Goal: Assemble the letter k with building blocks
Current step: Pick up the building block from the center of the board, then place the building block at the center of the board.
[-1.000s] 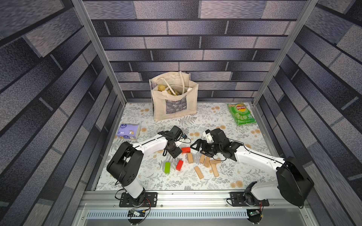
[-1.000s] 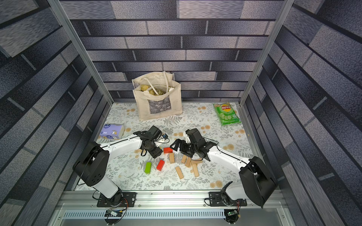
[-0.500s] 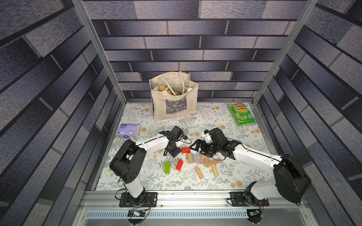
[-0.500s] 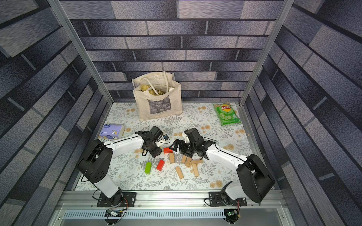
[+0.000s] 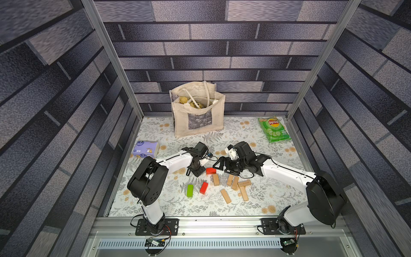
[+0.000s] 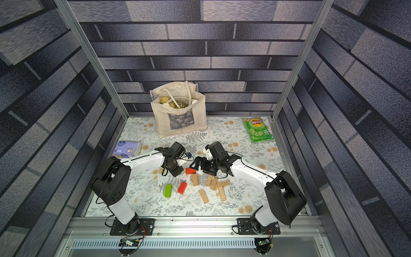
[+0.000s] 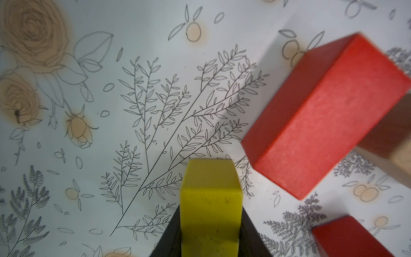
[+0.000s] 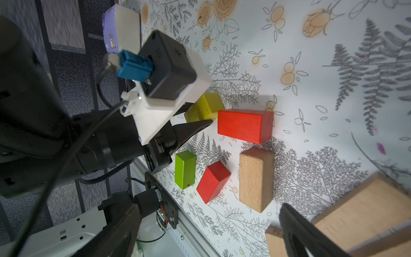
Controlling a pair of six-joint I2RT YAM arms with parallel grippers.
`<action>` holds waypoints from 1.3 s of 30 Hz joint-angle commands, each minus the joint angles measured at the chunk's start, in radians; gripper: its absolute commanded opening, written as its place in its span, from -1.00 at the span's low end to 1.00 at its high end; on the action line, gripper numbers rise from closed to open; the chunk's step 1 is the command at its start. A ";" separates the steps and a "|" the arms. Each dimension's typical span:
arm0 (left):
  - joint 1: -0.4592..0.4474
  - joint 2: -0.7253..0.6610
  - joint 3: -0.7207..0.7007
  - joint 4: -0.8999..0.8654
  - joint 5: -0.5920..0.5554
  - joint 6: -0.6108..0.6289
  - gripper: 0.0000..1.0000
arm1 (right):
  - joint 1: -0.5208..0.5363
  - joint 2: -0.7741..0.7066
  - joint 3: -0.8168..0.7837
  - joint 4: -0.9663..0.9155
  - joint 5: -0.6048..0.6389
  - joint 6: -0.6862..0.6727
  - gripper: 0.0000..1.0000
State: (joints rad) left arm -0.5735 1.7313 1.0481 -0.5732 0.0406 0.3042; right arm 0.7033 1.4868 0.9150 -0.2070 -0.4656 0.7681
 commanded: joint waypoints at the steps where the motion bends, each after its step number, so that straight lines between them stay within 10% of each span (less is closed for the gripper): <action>1: 0.016 -0.049 -0.019 -0.056 -0.010 -0.037 -0.58 | 0.008 0.015 0.052 -0.075 -0.017 -0.062 1.00; 17: 0.232 -0.232 -0.047 0.012 0.028 -0.270 -0.60 | 0.005 0.133 0.236 -0.166 0.010 -0.146 1.00; 39: 0.224 -0.094 0.015 -0.016 -0.237 -0.598 -0.62 | -0.090 0.315 0.511 -0.289 -0.026 -0.261 1.00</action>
State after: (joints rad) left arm -0.3397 1.6634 1.0752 -0.5713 -0.1604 -0.2394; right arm 0.6147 1.7786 1.3956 -0.4366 -0.4564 0.5449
